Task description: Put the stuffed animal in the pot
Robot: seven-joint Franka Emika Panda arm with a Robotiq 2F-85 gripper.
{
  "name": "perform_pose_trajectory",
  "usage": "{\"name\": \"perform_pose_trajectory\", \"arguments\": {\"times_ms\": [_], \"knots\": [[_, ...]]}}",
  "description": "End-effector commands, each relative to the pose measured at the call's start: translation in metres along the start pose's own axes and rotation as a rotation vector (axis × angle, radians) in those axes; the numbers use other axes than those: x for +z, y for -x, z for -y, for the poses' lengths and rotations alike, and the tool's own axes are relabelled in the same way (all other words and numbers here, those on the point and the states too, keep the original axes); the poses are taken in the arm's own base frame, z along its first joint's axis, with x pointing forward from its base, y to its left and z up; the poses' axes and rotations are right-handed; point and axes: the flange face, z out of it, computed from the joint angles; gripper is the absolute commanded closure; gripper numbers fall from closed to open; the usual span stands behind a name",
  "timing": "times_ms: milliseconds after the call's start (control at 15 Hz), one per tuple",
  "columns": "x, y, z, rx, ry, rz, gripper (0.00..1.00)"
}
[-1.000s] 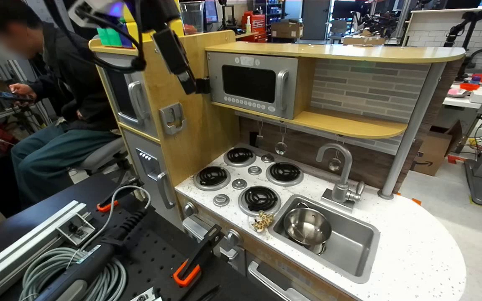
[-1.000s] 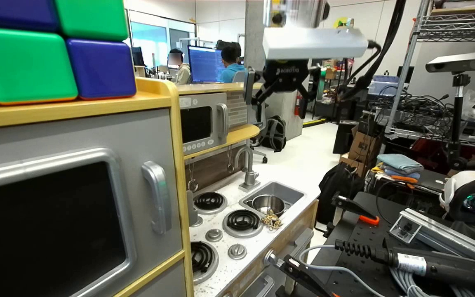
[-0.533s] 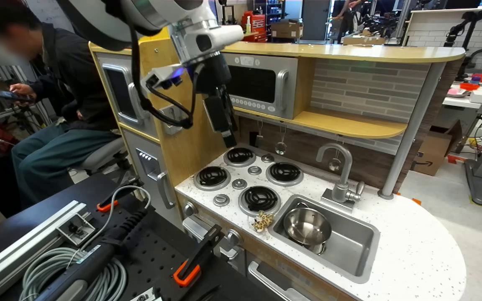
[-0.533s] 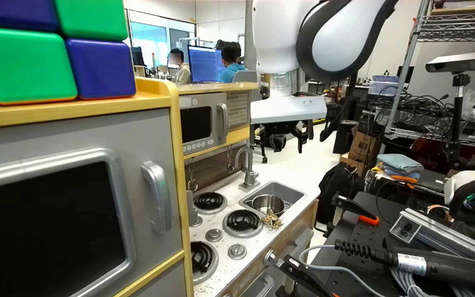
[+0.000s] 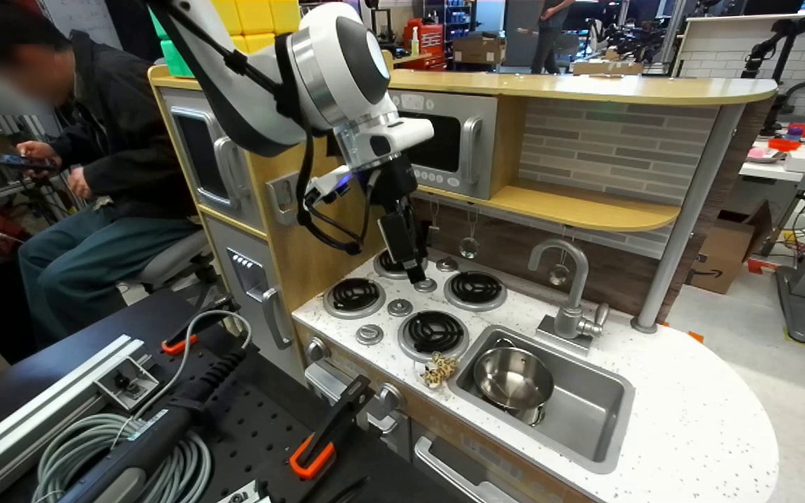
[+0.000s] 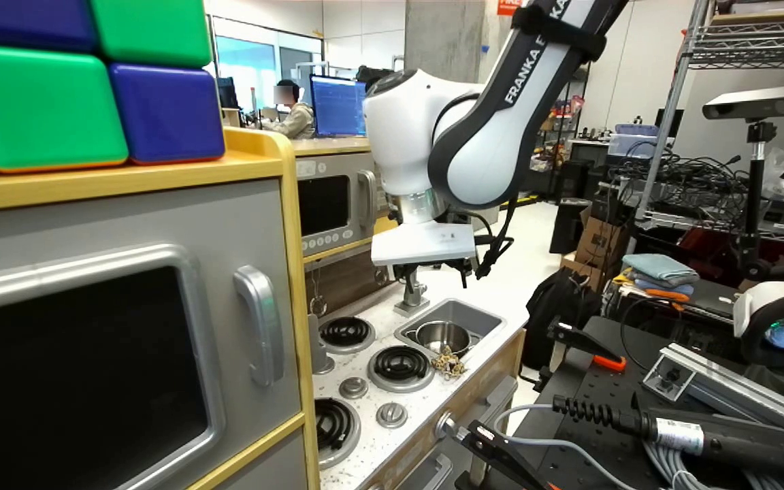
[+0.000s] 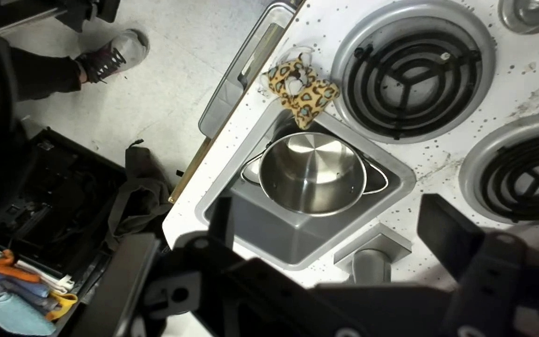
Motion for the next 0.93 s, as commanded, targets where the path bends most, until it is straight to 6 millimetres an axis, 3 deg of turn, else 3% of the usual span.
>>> {"name": "perform_pose_trajectory", "arguments": {"times_ms": [0,67,133,267,533,867], "knots": [[0.036,-0.001,0.020,-0.012,0.048,-0.040,0.00],[0.041,-0.003,0.022,-0.018,0.062,-0.038,0.00],[0.032,-0.002,0.021,-0.017,0.053,0.024,0.00],[0.039,0.003,0.016,-0.013,0.049,0.010,0.00],[0.033,0.001,0.015,0.001,0.014,0.007,0.00],[0.077,0.009,-0.003,0.234,0.003,0.028,0.00]]}}
